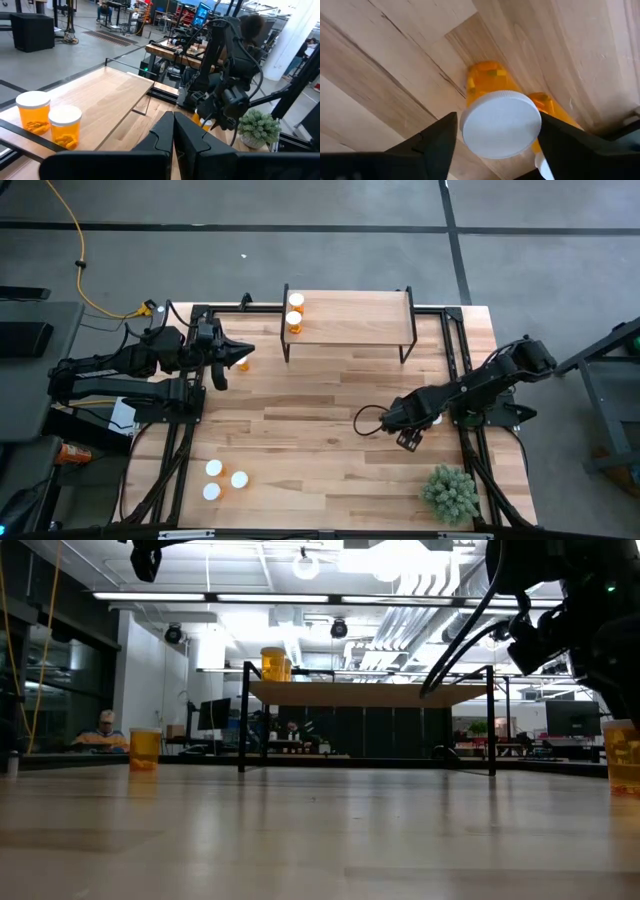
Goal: Pick and place medicine bottles onto shelf by color
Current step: Put the orange pill bottle on the shelf aligned with the other orange pill bottles
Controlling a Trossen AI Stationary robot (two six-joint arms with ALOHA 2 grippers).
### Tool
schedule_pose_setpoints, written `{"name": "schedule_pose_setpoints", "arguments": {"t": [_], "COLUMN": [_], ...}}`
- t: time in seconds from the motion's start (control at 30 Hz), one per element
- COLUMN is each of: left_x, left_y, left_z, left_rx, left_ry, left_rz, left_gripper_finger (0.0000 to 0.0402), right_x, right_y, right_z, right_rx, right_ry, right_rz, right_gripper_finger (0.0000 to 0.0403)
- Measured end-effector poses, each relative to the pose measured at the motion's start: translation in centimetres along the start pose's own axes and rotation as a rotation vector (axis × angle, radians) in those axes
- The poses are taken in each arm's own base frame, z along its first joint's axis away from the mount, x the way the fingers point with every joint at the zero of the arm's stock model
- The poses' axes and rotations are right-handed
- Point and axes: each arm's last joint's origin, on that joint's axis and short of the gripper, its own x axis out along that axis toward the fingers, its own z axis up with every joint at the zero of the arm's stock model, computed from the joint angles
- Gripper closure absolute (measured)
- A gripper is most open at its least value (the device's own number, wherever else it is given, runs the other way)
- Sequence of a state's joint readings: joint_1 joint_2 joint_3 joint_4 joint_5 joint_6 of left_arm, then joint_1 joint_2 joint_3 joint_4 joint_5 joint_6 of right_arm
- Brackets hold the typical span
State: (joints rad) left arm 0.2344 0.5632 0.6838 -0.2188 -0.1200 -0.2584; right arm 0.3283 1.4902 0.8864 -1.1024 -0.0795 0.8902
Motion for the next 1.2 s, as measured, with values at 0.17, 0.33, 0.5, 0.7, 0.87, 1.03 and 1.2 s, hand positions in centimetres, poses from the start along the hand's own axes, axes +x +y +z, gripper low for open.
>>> {"name": "schedule_pose_setpoints", "arguments": {"t": [0.17,0.33,0.5,0.7,0.87,1.03,1.2], "left_x": [0.0,0.0,0.0,0.0,0.0,0.3,0.9], "left_y": [0.0,0.0,0.0,0.0,0.0,0.0,0.0], "left_z": [0.0,0.0,0.0,0.0,0.0,-0.1,-0.4], "left_rx": [0.000,0.000,0.000,0.000,0.000,0.002,0.005], "left_ry": [0.000,0.000,0.001,0.002,0.002,0.014,0.041], "left_rz": [0.000,0.000,-0.002,-0.004,-0.004,-0.001,0.005], "left_gripper_finger": [0.0402,0.0401,0.0402,0.0401,0.0401,0.0402,0.0402], "right_x": [0.0,-1.7,-6.4,-14.8,-21.0,-24.4,-24.6], "right_y": [0.0,0.4,1.5,1.2,-1.0,-3.0,-4.9], "right_z": [0.0,0.2,1.4,3.8,6.6,11.7,17.2], "right_rx": [0.002,-0.036,-0.119,-0.125,-0.082,-0.083,-0.064], "right_ry": [0.003,-0.027,-0.205,-0.556,-0.788,-0.859,-0.778], "right_rz": [-0.004,-0.007,0.009,0.047,-0.011,-0.088,-0.126], "right_gripper_finger": [0.0201,0.0211,0.0206,0.0206,0.0206,0.0206,0.0206]}}
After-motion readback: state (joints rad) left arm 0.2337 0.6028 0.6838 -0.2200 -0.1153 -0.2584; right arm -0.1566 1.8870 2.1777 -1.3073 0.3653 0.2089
